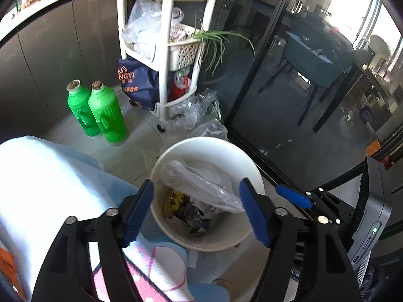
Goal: Collect trash
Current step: 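Open both tools over the white bin to drop the bag and receipt, then move both open tools back over the table toward the remaining wrappers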
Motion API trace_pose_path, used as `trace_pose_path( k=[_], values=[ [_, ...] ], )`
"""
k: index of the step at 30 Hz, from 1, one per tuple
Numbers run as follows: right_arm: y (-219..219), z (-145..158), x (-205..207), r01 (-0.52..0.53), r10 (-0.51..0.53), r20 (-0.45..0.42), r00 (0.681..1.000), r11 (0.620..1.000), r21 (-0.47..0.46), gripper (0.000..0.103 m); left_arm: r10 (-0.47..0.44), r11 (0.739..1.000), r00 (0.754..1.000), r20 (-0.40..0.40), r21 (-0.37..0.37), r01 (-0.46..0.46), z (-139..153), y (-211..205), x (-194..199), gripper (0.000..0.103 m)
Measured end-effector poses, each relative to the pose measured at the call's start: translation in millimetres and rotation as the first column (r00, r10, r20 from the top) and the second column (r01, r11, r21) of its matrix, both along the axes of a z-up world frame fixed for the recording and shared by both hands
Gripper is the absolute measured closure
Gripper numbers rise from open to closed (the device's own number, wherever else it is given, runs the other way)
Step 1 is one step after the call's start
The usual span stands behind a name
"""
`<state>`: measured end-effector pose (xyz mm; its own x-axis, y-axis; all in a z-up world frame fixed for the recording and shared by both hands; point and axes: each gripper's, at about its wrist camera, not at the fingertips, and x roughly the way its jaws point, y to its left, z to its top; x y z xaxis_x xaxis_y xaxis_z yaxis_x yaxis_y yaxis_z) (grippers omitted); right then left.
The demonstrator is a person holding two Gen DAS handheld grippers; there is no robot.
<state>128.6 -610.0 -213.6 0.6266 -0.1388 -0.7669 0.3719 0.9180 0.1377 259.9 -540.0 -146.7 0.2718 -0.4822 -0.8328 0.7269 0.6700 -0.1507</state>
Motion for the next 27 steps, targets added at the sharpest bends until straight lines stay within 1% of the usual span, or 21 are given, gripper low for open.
trace_pose_path(
  k=[1,2,3,4,5,7,9,13,18,22,24,27],
  values=[
    [2.0,1.9,-1.2,-0.006,0.006,0.004,1.0,1.0,-0.003,0.033,0.008,1.0,1.0,0.009,-0.007,-0.008,3.5,3.4,-1.1,0.028],
    [2.9,3.4,-1.9,-0.01,0.01,0.007,1.0,1.0,-0.006,0.03,0.011,1.0,1.0,0.016,-0.011,-0.011,5.6,6.0,-2.2,0.022],
    [5.3,5.9,-2.7,-0.016,0.016,0.01,1.0,1.0,-0.011,0.019,0.017,1.0,0.999,0.028,-0.013,-0.016,9.0,9.0,-3.6,0.015],
    [8.0,9.0,-3.9,-0.021,0.022,0.016,1.0,1.0,-0.016,0.01,0.026,1.0,0.999,0.046,-0.012,-0.026,13.0,12.3,-5.4,0.011],
    [10.5,11.7,-5.4,-0.028,0.028,0.023,0.999,0.999,-0.018,0.009,0.036,0.999,0.997,0.066,-0.013,-0.035,16.9,15.6,-7.4,0.008],
    [13.9,17.2,-7.1,-0.034,0.035,0.022,0.999,0.999,-0.023,0.003,0.042,0.999,0.996,0.083,-0.012,-0.042,22.2,22.1,-10.6,0.008],
    [19.4,23.9,-9.2,-0.04,0.041,0.024,0.999,0.999,-0.033,0.003,0.052,0.999,0.995,0.079,-0.015,-0.051,28.7,31.3,-12.7,0.008],
    [31.3,40.8,-14.0,-0.043,0.045,0.035,0.998,0.998,-0.047,0.003,0.094,0.995,0.993,0.072,-0.05,-0.09,43.6,57.6,-14.1,0.008],
    [53.2,65.9,-22.0,-0.055,0.059,0.053,0.997,0.996,-0.063,0.003,0.139,0.989,0.987,0.08,-0.065,-0.134,62.4,90.4,-20.9,0.008],
    [79.3,87.8,-29.3,-0.073,0.079,0.076,0.994,0.994,-0.078,0.003,0.204,0.978,0.975,0.083,-0.063,-0.199,78.3,121.8,-30.1,0.008],
    [94.9,98.3,-31.4,-0.083,0.09,0.083,0.992,0.993,-0.086,0.003,0.238,0.969,0.969,0.07,-0.091,-0.232,86.3,144.2,-36.8,0.008],
    [118.0,112.3,-34.3,-0.114,0.123,0.094,0.988,0.988,-0.103,0.003,0.276,0.957,0.959,0.064,-0.107,-0.269,94.2,175.9,-44.2,0.008]
  ],
)
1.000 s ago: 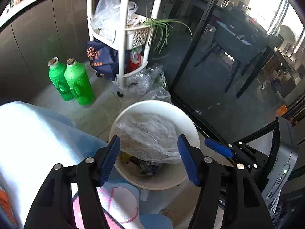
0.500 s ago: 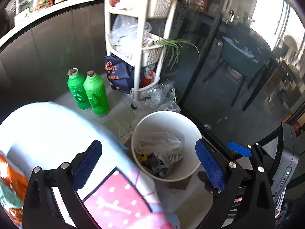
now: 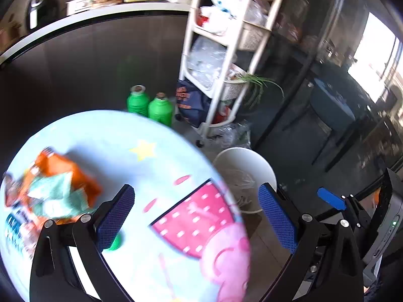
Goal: Collect trash
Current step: 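Move both open tools back over the table toward the remaining wrappers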
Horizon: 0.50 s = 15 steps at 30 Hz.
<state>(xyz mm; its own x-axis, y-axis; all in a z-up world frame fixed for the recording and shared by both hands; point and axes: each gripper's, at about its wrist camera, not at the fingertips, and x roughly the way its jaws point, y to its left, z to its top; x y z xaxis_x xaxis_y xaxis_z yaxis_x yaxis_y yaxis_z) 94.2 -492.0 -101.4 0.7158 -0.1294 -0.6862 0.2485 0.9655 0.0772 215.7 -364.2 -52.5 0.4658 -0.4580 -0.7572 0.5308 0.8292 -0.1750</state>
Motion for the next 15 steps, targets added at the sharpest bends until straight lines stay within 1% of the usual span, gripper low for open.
trace_pose_path(
  k=[4,6,10,13,15],
  values=[
    [32.5,14.4,0.8,-0.045,0.046,0.009,0.999,0.998,-0.034,0.003,0.069,0.997,0.998,0.014,-0.03,-0.069,7.4,53.7,-10.3,0.008],
    [49.0,19.0,3.6,-0.072,0.072,0.011,0.997,0.997,-0.033,0.003,0.097,0.995,0.995,0.027,-0.028,-0.097,10.1,75.1,-12.0,0.008],
    [83.1,22.6,14.8,-0.138,0.139,0.009,0.99,0.99,-0.024,0.003,0.159,0.987,0.986,0.046,-0.016,-0.158,13.6,129.0,-16.2,0.008],
    [112.2,21.3,29.9,-0.2,0.2,-0.002,0.98,0.98,-0.021,0.003,0.209,0.978,0.976,0.055,0.005,-0.209,15.6,175.9,-14.0,0.008],
    [131.4,19.5,39.4,-0.237,0.237,-0.012,0.971,0.971,-0.018,0.003,0.226,0.974,0.972,0.058,0.022,-0.227,15.6,199.0,-11.6,0.008]
  ],
)
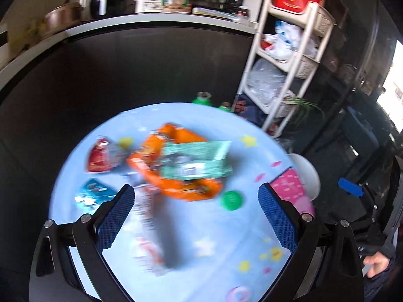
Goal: Collect trash
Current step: 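Move both open tools back over the table toward the remaining wrappers, then grasp the white fish-snack wrapper with the left tool while the right tool grasps the mint-green wrapper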
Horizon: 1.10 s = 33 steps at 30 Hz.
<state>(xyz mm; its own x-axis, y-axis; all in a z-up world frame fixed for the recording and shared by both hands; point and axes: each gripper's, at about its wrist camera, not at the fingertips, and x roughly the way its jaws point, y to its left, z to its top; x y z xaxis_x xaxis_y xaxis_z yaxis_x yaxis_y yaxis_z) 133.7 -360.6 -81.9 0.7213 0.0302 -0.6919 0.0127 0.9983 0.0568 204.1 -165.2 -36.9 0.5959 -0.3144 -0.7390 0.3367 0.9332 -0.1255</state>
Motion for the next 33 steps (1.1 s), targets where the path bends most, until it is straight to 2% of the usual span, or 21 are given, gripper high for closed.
trace_pose_path(
  k=[8,13,16,21,24,26,27,28,31,33],
  values=[
    [61.7,-11.8,50.2,-0.12,0.122,-0.032,0.992,0.992,0.043,0.004,0.046,0.998,0.999,-0.023,0.036,-0.045,-15.7,77.1,11.1,0.008],
    [87.0,-16.5,92.6,-0.184,0.185,-0.051,0.981,0.983,0.007,0.008,0.044,0.999,0.998,-0.051,0.033,-0.042,-34.1,100.9,11.6,0.009],
    [96.3,-19.4,121.6,-0.203,0.199,-0.067,0.978,0.978,-0.046,0.008,0.02,1.0,0.997,-0.076,0.005,-0.019,-44.2,104.0,12.5,0.017],
    [106.4,-26.9,158.4,-0.237,0.232,-0.086,0.969,0.97,-0.06,0.009,-0.03,0.999,0.992,-0.12,-0.017,0.028,-59.0,96.4,15.1,0.032],
    [116.0,-31.3,172.6,-0.259,0.251,-0.087,0.964,0.962,-0.093,0.011,-0.068,0.997,0.986,-0.154,-0.04,0.063,-67.8,90.7,16.2,0.036],
    [118.9,-34.4,179.7,-0.262,0.253,-0.09,0.963,0.959,-0.106,0.017,-0.079,0.996,0.983,-0.164,-0.049,0.071,-71.5,89.2,16.4,0.036],
    [119.2,-36.5,182.8,-0.26,0.25,-0.102,0.963,0.961,-0.099,0.034,-0.08,0.996,0.982,-0.17,-0.053,0.072,-73.4,88.8,16.5,0.036],
    [118.5,-38.3,184.3,-0.255,0.243,-0.118,0.963,0.962,-0.097,0.058,-0.081,0.996,0.981,-0.177,-0.06,0.071,-75.0,88.3,16.9,0.035],
    [113.3,-38.1,178.4,-0.238,0.227,-0.117,0.967,0.967,-0.086,0.089,-0.09,0.994,0.977,-0.196,-0.079,0.076,-79.4,84.9,19.2,0.035],
    [110.3,-34.8,168.1,-0.233,0.224,-0.108,0.969,0.97,-0.073,0.094,-0.092,0.994,0.976,-0.197,-0.078,0.078,-81.5,81.3,20.7,0.036]
  ],
)
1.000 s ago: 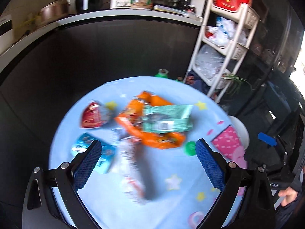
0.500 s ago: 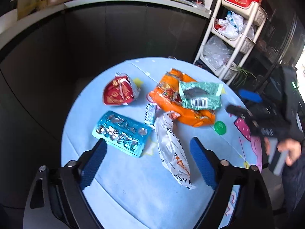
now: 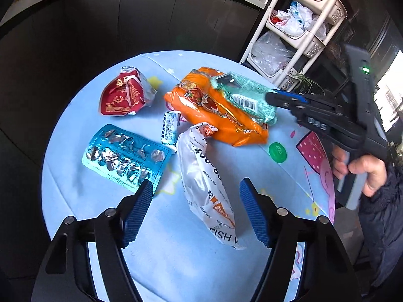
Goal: Collect trash
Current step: 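Grasp the white fish-snack wrapper with the left tool while the right tool grasps the mint-green wrapper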
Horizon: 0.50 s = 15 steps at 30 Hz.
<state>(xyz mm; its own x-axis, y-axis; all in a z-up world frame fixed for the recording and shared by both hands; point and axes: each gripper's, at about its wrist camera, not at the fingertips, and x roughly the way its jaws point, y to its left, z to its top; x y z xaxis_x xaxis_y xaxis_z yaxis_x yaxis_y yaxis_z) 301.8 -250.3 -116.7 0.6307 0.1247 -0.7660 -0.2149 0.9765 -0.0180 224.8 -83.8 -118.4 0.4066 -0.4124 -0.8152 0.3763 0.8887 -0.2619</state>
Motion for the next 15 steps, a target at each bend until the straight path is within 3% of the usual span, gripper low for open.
trace_pose_path(
  k=[13,15],
  values=[
    [-19.3,23.5,-77.9,0.039,-0.043,0.061,0.997,0.997,0.07,0.097,-0.012,1.0,0.997,-0.075,-0.011,0.011,-17.5,-15.0,5.0,0.052],
    [-22.0,23.9,-84.3,0.043,-0.048,0.056,0.997,0.996,0.075,0.097,-0.002,1.0,0.996,-0.087,0.013,0.003,-21.3,-18.4,8.5,0.052]
  ],
)
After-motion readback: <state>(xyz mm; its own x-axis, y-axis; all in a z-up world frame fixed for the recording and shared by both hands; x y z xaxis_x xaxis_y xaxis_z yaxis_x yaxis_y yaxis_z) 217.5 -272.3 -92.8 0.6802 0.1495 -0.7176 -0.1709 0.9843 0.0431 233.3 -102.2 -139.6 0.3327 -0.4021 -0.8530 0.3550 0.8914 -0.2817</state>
